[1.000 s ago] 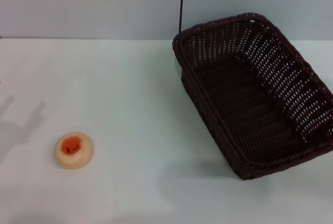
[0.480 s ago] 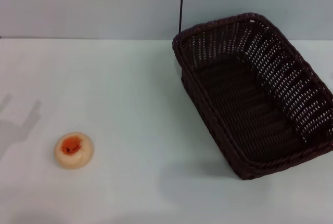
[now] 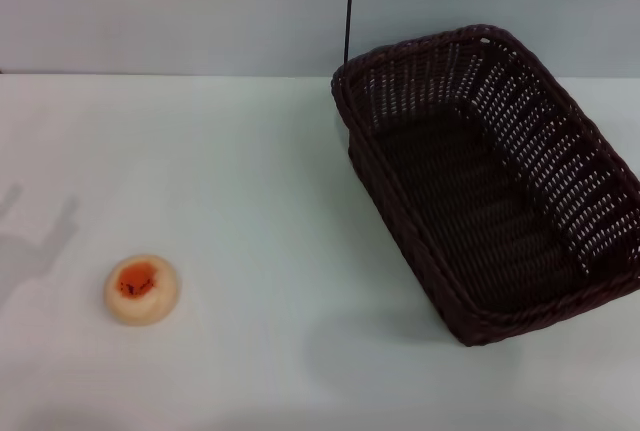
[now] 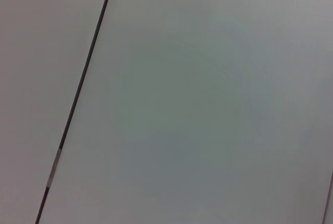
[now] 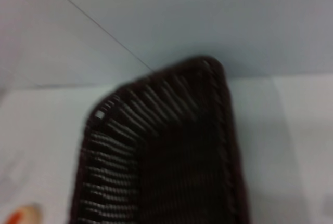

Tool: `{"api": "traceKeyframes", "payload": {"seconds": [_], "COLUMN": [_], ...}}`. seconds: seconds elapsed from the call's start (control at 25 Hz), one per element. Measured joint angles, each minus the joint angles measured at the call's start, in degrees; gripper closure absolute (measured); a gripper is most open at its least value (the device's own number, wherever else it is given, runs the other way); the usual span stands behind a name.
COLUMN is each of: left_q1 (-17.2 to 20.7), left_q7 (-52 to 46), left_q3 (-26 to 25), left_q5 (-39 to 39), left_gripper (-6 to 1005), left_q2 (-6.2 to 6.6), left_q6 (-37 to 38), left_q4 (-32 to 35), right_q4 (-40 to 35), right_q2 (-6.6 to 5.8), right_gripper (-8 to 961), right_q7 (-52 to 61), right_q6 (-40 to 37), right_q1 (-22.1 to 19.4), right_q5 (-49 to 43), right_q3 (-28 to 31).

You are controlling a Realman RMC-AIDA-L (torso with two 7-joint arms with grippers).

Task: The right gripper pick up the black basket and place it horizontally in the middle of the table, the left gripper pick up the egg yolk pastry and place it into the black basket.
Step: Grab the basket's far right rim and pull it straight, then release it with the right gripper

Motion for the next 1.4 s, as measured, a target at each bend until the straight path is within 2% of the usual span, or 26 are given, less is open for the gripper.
{"api": "traceKeyframes", "payload": {"seconds": [0.12, 0.28, 0.32, 0.4, 0.48, 0.52, 0.56, 0.68, 0.72, 0.76, 0.84, 1.04, 1.16, 1.32, 1.4], "left_q1": [0.19, 0.35, 0.31, 0.24, 0.02, -0.15, -0.15, -0.52, -0.77, -0.77, -1.00, -1.15, -1.16, -1.15, -1.14], "left_q7": [-0.02, -0.05, -0.06, -0.06, -0.07, -0.12, -0.12, -0.22, -0.21, -0.21, -0.17, -0.16, -0.17, -0.22, -0.24], "left_q3": [0.00, -0.16, -0.20, -0.20, -0.24, -0.27, -0.27, -0.30, -0.35, -0.35, -0.38, -0.41, -0.58, -1.01, -1.06], "left_q5": [0.00, -0.07, -0.14, -0.16, -0.19, -0.19, -0.19, -0.19, -0.19, -0.19, -0.19, -0.19, -0.21, -0.25, -0.26], "left_gripper": [220, 223, 223, 224, 226, 226, 227, 229, 229, 230, 231, 234, 236, 238, 240], "left_q2": [0.00, 0.01, 0.01, 0.01, 0.01, 0.01, 0.01, 0.01, 0.01, 0.01, 0.01, 0.01, 0.02, 0.07, 0.07], "left_q6": [0.11, 0.19, 0.20, 0.20, 0.18, 0.12, 0.12, 0.03, -0.01, -0.01, -0.09, -0.30, -0.30, -0.30, -0.30], "left_q4": [-0.12, -0.59, -0.69, -0.71, -0.76, -0.76, -0.76, -0.79, -0.79, -0.79, -0.80, -0.80, -0.77, -0.53, -0.47], "right_q4": [-0.31, 0.27, 1.53, 2.12, 3.30, 3.80, 3.80, 4.28, 4.96, 4.96, 7.28, 11.92, 12.00, 8.76, 8.37], "right_q2": [-0.86, -0.81, -0.29, 0.09, 1.30, 2.76, 2.76, 4.63, 5.60, 5.60, 6.61, 7.00, 7.37, 8.76, 8.91], "right_gripper": [277, 278, 278, 278, 278, 278, 278, 277, 277, 277, 278, 278, 319, 379, 420], "right_q7": [4.78, 6.40, 6.96, 7.23, 7.76, 7.87, 7.87, 7.90, 7.85, 7.85, 7.41, 7.11, 6.86, 6.40, 6.40], "right_q6": [0.20, 2.19, 4.68, 5.89, 9.08, 12.23, 12.23, 16.07, 18.11, 18.11, 21.77, 26.62, 27.44, 28.00, 28.09], "right_q1": [5.09, 6.52, 6.99, 7.13, 7.24, 7.24, 7.24, 7.10, 7.09, 7.09, 7.17, 7.62, 7.62, 7.01, 7.00], "right_q5": [-8.72, -10.29, -10.34, -10.33, -10.34, -10.34, -10.34, -10.31, -9.94, -9.94, -8.99, -8.82, -8.82, -8.82, -8.82], "right_q3": [-3.52, -7.50, -9.87, -10.83, -12.81, -14.80, -14.80, -16.39, -16.46, -16.46, -16.84, -18.37, -18.79, -20.06, -20.08]}}
